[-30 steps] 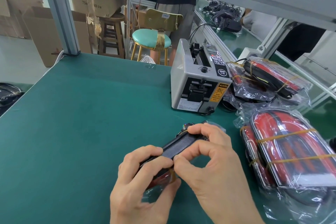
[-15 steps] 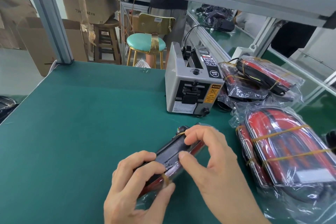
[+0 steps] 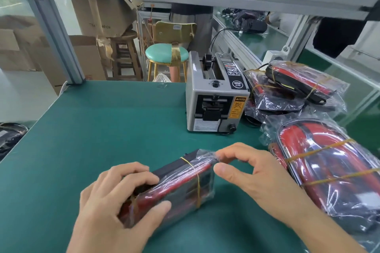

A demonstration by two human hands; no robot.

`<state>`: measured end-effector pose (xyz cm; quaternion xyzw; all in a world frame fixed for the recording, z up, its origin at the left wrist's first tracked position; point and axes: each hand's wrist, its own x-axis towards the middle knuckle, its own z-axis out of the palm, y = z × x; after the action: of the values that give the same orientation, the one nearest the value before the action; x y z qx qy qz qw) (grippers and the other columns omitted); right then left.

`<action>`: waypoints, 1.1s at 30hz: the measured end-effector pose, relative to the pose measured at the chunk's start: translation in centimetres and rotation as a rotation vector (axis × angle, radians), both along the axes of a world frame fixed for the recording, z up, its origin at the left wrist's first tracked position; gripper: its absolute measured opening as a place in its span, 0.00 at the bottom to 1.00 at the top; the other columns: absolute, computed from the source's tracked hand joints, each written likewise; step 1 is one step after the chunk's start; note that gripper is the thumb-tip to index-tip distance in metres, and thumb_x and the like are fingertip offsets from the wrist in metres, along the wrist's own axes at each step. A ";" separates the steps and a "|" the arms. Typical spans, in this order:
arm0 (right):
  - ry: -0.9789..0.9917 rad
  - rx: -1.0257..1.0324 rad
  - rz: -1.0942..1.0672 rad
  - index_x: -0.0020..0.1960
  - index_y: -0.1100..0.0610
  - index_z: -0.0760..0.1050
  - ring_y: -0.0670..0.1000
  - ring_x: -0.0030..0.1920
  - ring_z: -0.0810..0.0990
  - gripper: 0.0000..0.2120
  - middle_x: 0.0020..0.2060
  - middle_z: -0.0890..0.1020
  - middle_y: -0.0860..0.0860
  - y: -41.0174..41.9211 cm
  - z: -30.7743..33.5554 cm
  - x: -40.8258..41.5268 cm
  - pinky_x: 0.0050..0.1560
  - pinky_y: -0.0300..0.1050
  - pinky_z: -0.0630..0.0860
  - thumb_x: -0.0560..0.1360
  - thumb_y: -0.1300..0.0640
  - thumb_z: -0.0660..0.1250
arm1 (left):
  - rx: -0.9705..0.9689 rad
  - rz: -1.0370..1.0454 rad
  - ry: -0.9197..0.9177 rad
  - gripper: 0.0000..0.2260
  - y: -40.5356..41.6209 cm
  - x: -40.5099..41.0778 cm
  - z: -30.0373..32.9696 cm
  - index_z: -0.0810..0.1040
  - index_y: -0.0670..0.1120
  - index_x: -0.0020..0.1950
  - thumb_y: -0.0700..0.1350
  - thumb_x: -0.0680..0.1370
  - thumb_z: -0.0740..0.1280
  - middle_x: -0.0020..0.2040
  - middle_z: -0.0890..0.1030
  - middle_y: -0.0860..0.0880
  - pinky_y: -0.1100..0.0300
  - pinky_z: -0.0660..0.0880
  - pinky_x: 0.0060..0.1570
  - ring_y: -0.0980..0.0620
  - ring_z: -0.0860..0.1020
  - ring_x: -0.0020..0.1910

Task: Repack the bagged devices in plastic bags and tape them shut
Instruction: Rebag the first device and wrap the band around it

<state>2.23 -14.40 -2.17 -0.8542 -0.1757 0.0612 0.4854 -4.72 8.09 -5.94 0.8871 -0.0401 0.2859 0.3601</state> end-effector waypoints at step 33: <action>-0.779 -0.015 -0.060 0.46 0.52 0.74 0.48 0.40 0.74 0.09 0.42 0.73 0.45 -0.7 -4.7 -2.4 0.41 0.41 0.71 0.81 0.50 0.58 | 0.318 -0.148 0.039 0.16 -4.7 1.2 1.9 0.80 0.62 0.51 0.58 0.67 0.61 0.47 0.77 0.61 0.67 0.60 0.39 0.60 0.69 0.43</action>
<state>-0.21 -15.11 -6.87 -0.8218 -0.3212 -0.2805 0.3778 -3.50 3.39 -4.03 0.9329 -0.1432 0.2314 0.2359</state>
